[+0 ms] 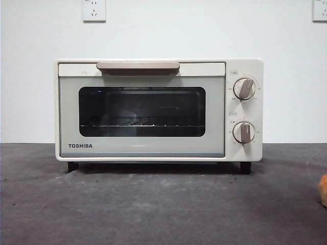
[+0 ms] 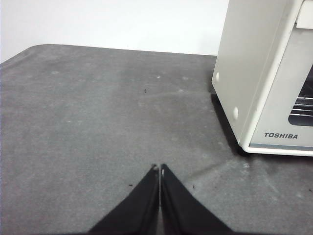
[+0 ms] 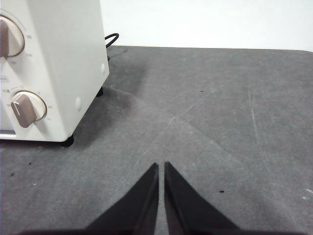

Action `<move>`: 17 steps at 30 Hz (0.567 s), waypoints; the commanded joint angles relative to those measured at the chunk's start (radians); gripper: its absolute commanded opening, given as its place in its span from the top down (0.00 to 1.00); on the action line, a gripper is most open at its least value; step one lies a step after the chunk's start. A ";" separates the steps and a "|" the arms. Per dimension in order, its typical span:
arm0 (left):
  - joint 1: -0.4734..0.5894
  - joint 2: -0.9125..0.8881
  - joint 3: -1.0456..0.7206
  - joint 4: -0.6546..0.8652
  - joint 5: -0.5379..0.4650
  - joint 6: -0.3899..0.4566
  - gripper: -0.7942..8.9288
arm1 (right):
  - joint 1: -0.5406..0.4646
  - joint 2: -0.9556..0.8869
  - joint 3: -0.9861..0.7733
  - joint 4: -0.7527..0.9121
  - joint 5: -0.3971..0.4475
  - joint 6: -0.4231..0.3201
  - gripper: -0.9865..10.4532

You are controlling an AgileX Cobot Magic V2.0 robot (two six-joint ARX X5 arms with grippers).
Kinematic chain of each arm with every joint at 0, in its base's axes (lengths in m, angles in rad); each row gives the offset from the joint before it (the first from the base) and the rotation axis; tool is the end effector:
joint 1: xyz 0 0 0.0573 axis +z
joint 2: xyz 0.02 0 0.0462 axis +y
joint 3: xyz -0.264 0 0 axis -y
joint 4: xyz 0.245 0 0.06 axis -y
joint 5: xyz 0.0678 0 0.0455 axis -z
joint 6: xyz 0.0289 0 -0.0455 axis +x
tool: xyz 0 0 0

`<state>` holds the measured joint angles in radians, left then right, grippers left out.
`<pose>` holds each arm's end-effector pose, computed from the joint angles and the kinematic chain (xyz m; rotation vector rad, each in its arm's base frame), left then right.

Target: The left arm flap open the oven, the right arm pick bread and place it into oven, the left arm flap close the oven

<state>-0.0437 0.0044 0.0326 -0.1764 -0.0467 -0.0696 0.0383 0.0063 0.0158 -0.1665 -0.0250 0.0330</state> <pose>0.0948 -0.0028 0.1573 -0.0628 0.1479 0.0081 0.0958 0.0044 0.1524 0.0319 0.1581 0.0606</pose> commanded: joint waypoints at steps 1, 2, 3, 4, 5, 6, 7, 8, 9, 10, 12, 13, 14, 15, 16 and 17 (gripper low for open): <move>0.000 -0.001 -0.020 0.045 0.002 -0.002 0.91 | 0.000 -0.003 -0.006 0.009 -0.001 0.002 0.90; 0.000 -0.001 -0.020 0.053 0.002 -0.002 0.91 | 0.000 -0.003 -0.006 0.009 -0.001 0.005 0.90; 0.000 -0.001 -0.020 0.058 0.002 -0.002 0.91 | 0.000 -0.003 -0.006 0.009 -0.001 0.005 0.90; 0.000 -0.001 -0.020 0.062 0.002 -0.002 0.91 | 0.000 -0.003 -0.006 0.009 -0.001 0.005 0.90; 0.000 -0.001 -0.020 0.063 0.002 -0.002 0.91 | 0.000 -0.002 -0.006 0.009 -0.001 0.008 0.90; 0.000 -0.001 -0.020 0.065 0.002 -0.002 0.91 | 0.000 -0.002 -0.006 0.009 -0.001 0.014 0.90; 0.000 -0.001 -0.020 0.068 0.002 -0.002 0.91 | 0.000 -0.003 -0.006 0.009 -0.002 0.026 0.90; 0.000 -0.001 -0.020 0.069 0.002 -0.003 0.91 | 0.000 -0.003 -0.006 0.008 -0.002 0.047 0.90; 0.000 -0.001 -0.020 0.071 0.002 -0.003 0.91 | 0.000 -0.003 -0.006 0.008 -0.004 0.071 0.90; 0.000 -0.001 -0.020 0.072 0.002 -0.003 0.91 | 0.000 -0.003 -0.006 0.006 -0.005 0.107 0.90; 0.000 -0.001 -0.020 0.072 0.002 -0.003 0.91 | 0.000 -0.003 -0.006 0.003 -0.013 0.158 0.90; 0.000 -0.001 -0.020 0.074 0.002 -0.010 0.91 | 0.000 -0.002 -0.006 0.002 -0.025 0.177 0.90; 0.000 -0.001 -0.020 0.080 0.002 -0.032 0.91 | 0.000 -0.002 -0.005 -0.002 -0.040 0.184 0.90; 0.000 -0.001 -0.020 0.091 0.002 -0.068 0.91 | 0.000 -0.002 -0.003 -0.002 -0.046 0.200 0.90; 0.000 -0.001 -0.020 0.099 0.003 -0.109 0.91 | 0.000 -0.002 0.000 0.001 -0.047 0.222 0.90; 0.000 -0.001 -0.018 0.101 0.009 -0.137 0.91 | 0.000 -0.002 0.004 0.001 -0.047 0.241 0.90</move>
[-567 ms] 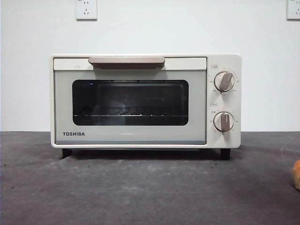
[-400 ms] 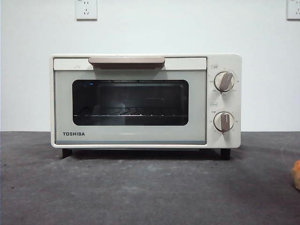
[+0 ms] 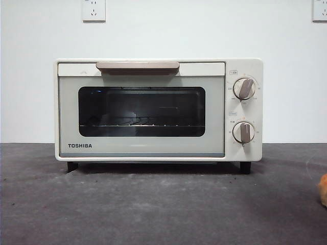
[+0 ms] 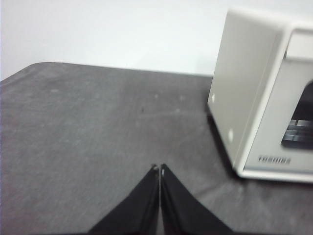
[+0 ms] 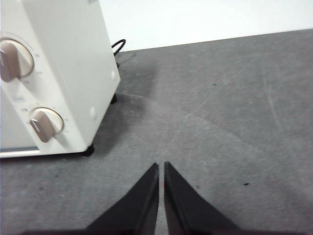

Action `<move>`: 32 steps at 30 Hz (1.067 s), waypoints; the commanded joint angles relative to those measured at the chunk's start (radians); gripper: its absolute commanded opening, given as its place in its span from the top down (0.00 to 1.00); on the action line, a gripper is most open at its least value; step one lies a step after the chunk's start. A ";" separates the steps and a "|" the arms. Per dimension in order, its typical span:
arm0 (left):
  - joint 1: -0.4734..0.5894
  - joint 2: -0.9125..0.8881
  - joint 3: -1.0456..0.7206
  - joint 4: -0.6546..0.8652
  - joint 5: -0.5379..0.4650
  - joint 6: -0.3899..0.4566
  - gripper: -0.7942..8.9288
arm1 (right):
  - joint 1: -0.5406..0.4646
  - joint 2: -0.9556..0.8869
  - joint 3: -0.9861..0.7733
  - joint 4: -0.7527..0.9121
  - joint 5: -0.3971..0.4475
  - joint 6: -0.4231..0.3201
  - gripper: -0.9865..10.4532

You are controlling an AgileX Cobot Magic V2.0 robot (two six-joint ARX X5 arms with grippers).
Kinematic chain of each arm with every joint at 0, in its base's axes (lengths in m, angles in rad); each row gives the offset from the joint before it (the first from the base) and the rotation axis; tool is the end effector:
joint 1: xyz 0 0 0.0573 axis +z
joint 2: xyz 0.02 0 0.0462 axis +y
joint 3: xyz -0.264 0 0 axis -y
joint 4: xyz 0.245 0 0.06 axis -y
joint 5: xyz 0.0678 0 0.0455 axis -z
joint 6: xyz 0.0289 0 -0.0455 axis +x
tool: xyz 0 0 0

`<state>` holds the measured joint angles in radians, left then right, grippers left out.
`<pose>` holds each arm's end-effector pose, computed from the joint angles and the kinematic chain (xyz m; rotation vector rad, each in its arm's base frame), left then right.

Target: The left arm flap open the oven, the right arm pick bread and place it into oven, the left arm flap close the oven

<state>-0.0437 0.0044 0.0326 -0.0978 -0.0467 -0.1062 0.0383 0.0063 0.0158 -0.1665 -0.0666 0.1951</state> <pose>0.0956 -0.0028 0.1648 -0.1030 0.0693 0.0067 0.0957 0.0056 0.1524 0.1967 0.1668 0.0890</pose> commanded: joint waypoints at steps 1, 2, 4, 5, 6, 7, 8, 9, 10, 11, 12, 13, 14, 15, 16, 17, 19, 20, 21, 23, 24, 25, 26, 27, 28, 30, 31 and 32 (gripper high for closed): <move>-0.001 0.001 -0.012 0.015 0.018 -0.124 0.91 | 0.001 -0.002 0.011 0.001 -0.005 0.095 0.90; -0.001 0.008 -0.004 0.011 0.018 -0.152 0.91 | 0.001 -0.002 0.020 0.001 -0.005 0.107 0.90; 0.000 0.027 0.014 0.008 0.018 -0.202 0.91 | 0.001 0.000 0.041 -0.001 -0.005 0.123 0.90; 0.000 0.045 0.032 0.008 0.018 -0.225 0.91 | 0.000 0.006 0.063 -0.008 -0.002 0.132 0.90; 0.000 0.063 0.050 0.008 0.018 -0.235 0.91 | 0.000 0.012 0.081 -0.015 0.004 0.137 0.90; -0.001 0.087 0.076 0.006 0.018 -0.252 0.91 | 0.001 0.022 0.105 -0.025 0.013 0.143 0.90; -0.001 0.112 0.101 0.005 0.019 -0.271 0.91 | 0.001 0.034 0.128 -0.032 0.014 0.150 0.90; -0.001 0.144 0.135 -0.001 0.021 -0.286 0.91 | 0.001 0.050 0.155 -0.039 0.015 0.160 0.90; -0.001 0.181 0.176 -0.014 0.026 -0.294 0.91 | 0.001 0.070 0.184 -0.045 0.014 0.169 0.90; -0.001 0.215 0.213 -0.028 0.031 -0.298 0.91 | 0.000 0.088 0.209 -0.048 0.014 0.175 0.90; -0.001 0.256 0.261 -0.048 0.041 -0.299 0.91 | 0.001 0.111 0.240 -0.051 0.007 0.183 0.90; -0.001 0.294 0.303 -0.069 0.052 -0.298 0.91 | 0.001 0.134 0.269 -0.055 -0.007 0.192 0.90; -0.001 0.338 0.354 -0.093 0.067 -0.296 0.91 | 0.001 0.158 0.298 -0.058 -0.026 0.195 0.90; -0.001 0.379 0.400 -0.116 0.083 -0.283 0.91 | 0.001 0.183 0.328 -0.063 -0.050 0.195 0.90; -0.001 0.430 0.459 -0.144 0.105 -0.262 0.91 | 0.001 0.214 0.366 -0.074 -0.080 0.194 0.90; -0.001 0.468 0.504 -0.162 0.125 -0.248 0.91 | 0.001 0.240 0.397 -0.087 -0.105 0.193 0.90; -0.003 0.550 0.598 -0.199 0.186 -0.215 0.91 | 0.001 0.296 0.468 -0.128 -0.160 0.186 0.90; -0.005 0.585 0.637 -0.217 0.212 -0.209 0.91 | 0.001 0.322 0.501 -0.150 -0.185 0.182 0.90; -0.007 0.621 0.679 -0.236 0.237 -0.208 0.91 | 0.000 0.350 0.538 -0.175 -0.217 0.173 0.90; -0.016 0.682 0.752 -0.272 0.301 -0.195 0.91 | 0.001 0.402 0.608 -0.228 -0.278 0.146 0.90; -0.023 0.710 0.785 -0.289 0.335 -0.190 0.91 | 0.001 0.429 0.644 -0.257 -0.306 0.129 0.90; -0.029 0.734 0.813 -0.303 0.367 -0.185 0.91 | 0.001 0.452 0.675 -0.282 -0.328 0.114 0.90; -0.039 0.758 0.843 -0.321 0.409 -0.178 0.91 | 0.001 0.479 0.710 -0.313 -0.355 0.095 0.90; -0.050 0.782 0.872 -0.341 0.456 -0.166 0.91 | 0.001 0.504 0.744 -0.346 -0.382 0.074 0.90; -0.061 0.800 0.896 -0.357 0.496 -0.156 0.91 | 0.001 0.525 0.771 -0.373 -0.407 0.056 0.90; -0.094 0.832 0.943 -0.384 0.607 -0.109 0.91 | 0.010 0.567 0.824 -0.432 -0.462 0.016 0.90; -0.114 0.842 0.959 -0.391 0.652 -0.082 0.91 | 0.019 0.582 0.844 -0.453 -0.493 -0.003 0.90; -0.133 0.848 0.974 -0.399 0.680 -0.060 0.91 | 0.030 0.592 0.859 -0.468 -0.520 -0.018 0.90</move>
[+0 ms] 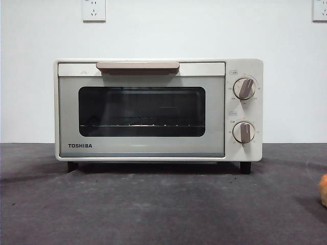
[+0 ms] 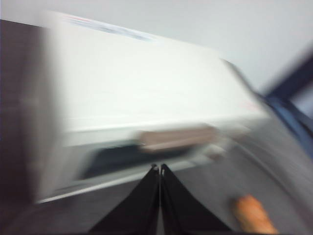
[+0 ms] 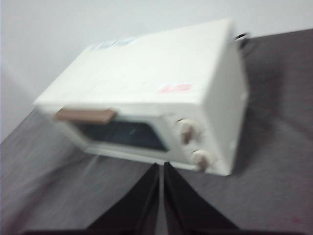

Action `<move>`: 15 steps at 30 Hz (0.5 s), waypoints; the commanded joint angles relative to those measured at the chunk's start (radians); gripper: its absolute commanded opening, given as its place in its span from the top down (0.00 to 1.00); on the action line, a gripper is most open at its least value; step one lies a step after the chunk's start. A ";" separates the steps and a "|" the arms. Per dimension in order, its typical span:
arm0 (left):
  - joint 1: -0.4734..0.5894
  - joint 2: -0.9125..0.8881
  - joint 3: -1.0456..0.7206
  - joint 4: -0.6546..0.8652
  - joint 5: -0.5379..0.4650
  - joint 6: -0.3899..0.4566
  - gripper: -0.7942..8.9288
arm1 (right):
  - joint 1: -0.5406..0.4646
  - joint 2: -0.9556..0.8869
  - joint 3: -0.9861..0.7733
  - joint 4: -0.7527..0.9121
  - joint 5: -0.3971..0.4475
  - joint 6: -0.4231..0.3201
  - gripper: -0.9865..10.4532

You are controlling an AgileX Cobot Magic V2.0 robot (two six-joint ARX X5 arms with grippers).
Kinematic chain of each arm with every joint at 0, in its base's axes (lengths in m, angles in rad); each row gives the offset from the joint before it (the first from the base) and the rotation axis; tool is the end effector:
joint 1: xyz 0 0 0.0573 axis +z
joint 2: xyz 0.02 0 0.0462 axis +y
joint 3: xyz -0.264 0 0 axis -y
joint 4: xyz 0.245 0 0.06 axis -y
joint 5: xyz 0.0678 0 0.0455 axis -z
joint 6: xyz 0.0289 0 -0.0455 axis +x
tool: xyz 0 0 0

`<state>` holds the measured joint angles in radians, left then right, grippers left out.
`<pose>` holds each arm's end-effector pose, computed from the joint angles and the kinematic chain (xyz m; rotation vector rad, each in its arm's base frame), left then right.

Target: The left arm flap open the oven, the right arm pick bread and place it into oven, the left arm flap close the oven

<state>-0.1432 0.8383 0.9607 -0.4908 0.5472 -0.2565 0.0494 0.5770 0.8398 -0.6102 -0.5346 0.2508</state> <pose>0.1617 -0.0385 0.3559 -0.3189 0.4543 -0.6325 0.1060 0.0200 0.3376 0.3259 0.4134 0.5330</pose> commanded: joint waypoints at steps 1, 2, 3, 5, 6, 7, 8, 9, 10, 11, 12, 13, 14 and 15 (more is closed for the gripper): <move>-0.054 0.017 0.058 -0.013 0.105 0.113 0.91 | 0.032 0.031 0.048 -0.035 -0.080 -0.089 0.90; -0.073 0.018 0.066 -0.018 0.113 0.127 0.91 | 0.045 0.035 0.056 -0.040 -0.098 -0.101 0.90; -0.093 0.018 0.071 -0.020 0.113 0.133 0.91 | 0.058 0.036 0.062 -0.043 -0.108 -0.111 0.90; -0.127 0.016 0.076 -0.027 0.113 0.133 0.91 | 0.080 0.035 0.065 -0.043 -0.114 -0.114 0.90; -0.139 0.016 0.076 -0.032 0.113 0.133 0.91 | 0.087 0.035 0.065 -0.045 -0.114 -0.114 0.90; -0.151 0.015 0.076 -0.037 0.113 0.133 0.91 | 0.092 0.035 0.065 -0.050 -0.114 -0.116 0.90; -0.162 0.015 0.076 -0.039 0.113 0.133 0.91 | 0.095 0.034 0.065 -0.055 -0.114 -0.121 0.90; -0.171 0.015 0.076 -0.041 0.113 0.133 0.90 | 0.097 0.034 0.065 -0.058 -0.114 -0.121 0.90; -0.180 0.015 0.076 -0.040 0.113 0.134 0.88 | 0.098 0.034 0.065 -0.063 -0.114 -0.121 0.90; -0.186 0.015 0.076 -0.039 0.112 0.134 0.87 | 0.099 0.034 0.065 -0.064 -0.114 -0.121 0.90; -0.192 0.016 0.076 -0.032 0.112 0.134 0.84 | 0.099 0.035 0.065 -0.067 -0.113 -0.121 0.90; -0.197 0.019 0.076 -0.025 0.112 0.135 0.82 | 0.099 0.035 0.065 -0.068 -0.113 -0.121 0.90; -0.200 0.022 0.076 -0.017 0.112 0.137 0.78 | 0.099 0.036 0.065 -0.068 -0.113 -0.121 0.90; -0.201 0.025 0.076 -0.010 0.112 0.137 0.74 | 0.099 0.036 0.065 -0.068 -0.111 -0.121 0.90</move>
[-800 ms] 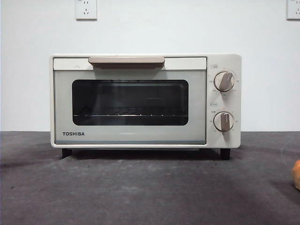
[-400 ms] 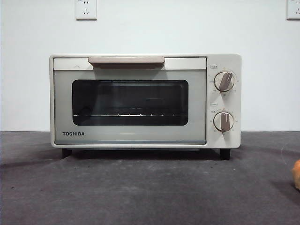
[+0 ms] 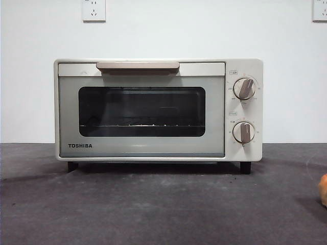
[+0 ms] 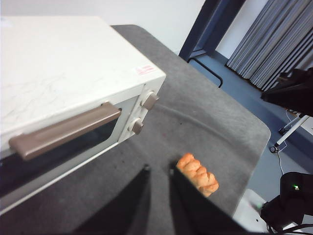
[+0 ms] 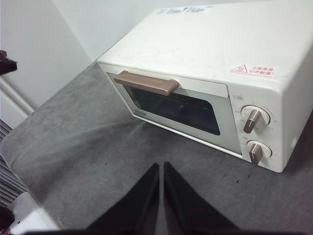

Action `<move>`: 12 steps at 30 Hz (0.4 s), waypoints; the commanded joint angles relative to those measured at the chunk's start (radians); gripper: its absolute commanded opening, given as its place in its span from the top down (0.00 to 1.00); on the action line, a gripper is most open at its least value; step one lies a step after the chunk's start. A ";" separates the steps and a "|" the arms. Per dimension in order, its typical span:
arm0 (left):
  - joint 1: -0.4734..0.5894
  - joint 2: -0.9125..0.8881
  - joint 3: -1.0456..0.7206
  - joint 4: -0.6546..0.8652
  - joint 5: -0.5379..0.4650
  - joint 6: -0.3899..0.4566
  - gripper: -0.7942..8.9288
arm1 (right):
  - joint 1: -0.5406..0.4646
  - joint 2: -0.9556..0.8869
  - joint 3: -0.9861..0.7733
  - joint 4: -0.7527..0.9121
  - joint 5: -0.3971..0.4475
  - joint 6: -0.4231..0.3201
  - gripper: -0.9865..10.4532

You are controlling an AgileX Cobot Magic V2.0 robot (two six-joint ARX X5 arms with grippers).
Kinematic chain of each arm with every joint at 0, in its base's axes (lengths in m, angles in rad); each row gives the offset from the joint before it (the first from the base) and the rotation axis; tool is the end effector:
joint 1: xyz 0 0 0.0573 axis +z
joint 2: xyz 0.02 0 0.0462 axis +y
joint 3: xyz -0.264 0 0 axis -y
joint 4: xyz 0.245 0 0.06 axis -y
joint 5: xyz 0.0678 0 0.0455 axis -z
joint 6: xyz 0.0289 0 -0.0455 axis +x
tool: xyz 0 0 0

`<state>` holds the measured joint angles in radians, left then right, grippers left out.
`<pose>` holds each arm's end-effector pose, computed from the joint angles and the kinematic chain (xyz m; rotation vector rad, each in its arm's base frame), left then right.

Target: The left arm flap open the oven, the right arm pick bread and place it into oven, the left arm flap close the oven

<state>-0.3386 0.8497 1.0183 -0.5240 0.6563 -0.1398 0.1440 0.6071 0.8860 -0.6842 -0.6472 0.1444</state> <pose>0.1471 -0.0705 0.3705 -0.1853 0.4342 -0.9575 0.1021 0.0324 0.3434 0.2385 0.4590 0.7506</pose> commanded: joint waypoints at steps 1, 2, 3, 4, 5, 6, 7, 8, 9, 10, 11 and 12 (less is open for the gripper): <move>-0.006 0.014 0.018 0.026 0.002 0.021 0.69 | 0.004 0.006 0.019 0.006 0.001 -0.014 0.87; -0.006 0.016 0.018 0.028 0.002 0.024 0.63 | 0.004 0.006 0.019 0.006 0.001 -0.014 0.83; -0.006 0.017 0.018 0.030 0.002 0.030 0.58 | 0.004 0.006 0.019 0.006 0.001 -0.013 0.78; -0.006 0.018 0.018 0.031 0.002 0.035 0.52 | 0.004 0.006 0.019 0.005 0.001 -0.012 0.72; -0.006 0.019 0.018 0.031 0.002 0.038 0.47 | 0.004 0.006 0.019 0.005 0.001 -0.007 0.65; -0.007 0.021 0.018 0.031 0.002 0.043 0.44 | 0.004 0.006 0.019 0.005 0.001 -0.001 0.59; -0.008 0.023 0.018 0.031 0.002 0.047 0.42 | 0.004 0.006 0.019 0.005 0.001 0.005 0.52; -0.009 0.025 0.018 0.031 0.002 0.048 0.41 | 0.004 0.006 0.019 0.004 0.000 0.006 0.48; -0.009 0.026 0.018 0.030 0.002 0.048 0.41 | 0.004 0.006 0.019 0.003 0.000 0.006 0.46; -0.010 0.028 0.018 0.030 0.002 0.048 0.41 | 0.004 0.006 0.019 0.001 0.000 0.006 0.45; -0.010 0.028 0.018 0.029 0.002 0.048 0.41 | 0.004 0.006 0.019 0.001 -0.001 0.006 0.45; -0.010 0.028 0.018 0.029 0.002 0.048 0.41 | 0.004 0.006 0.019 0.001 -0.001 0.008 0.44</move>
<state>-0.3435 0.8703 1.0183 -0.5049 0.6559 -0.1116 0.1440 0.6094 0.8860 -0.6914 -0.6472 0.1463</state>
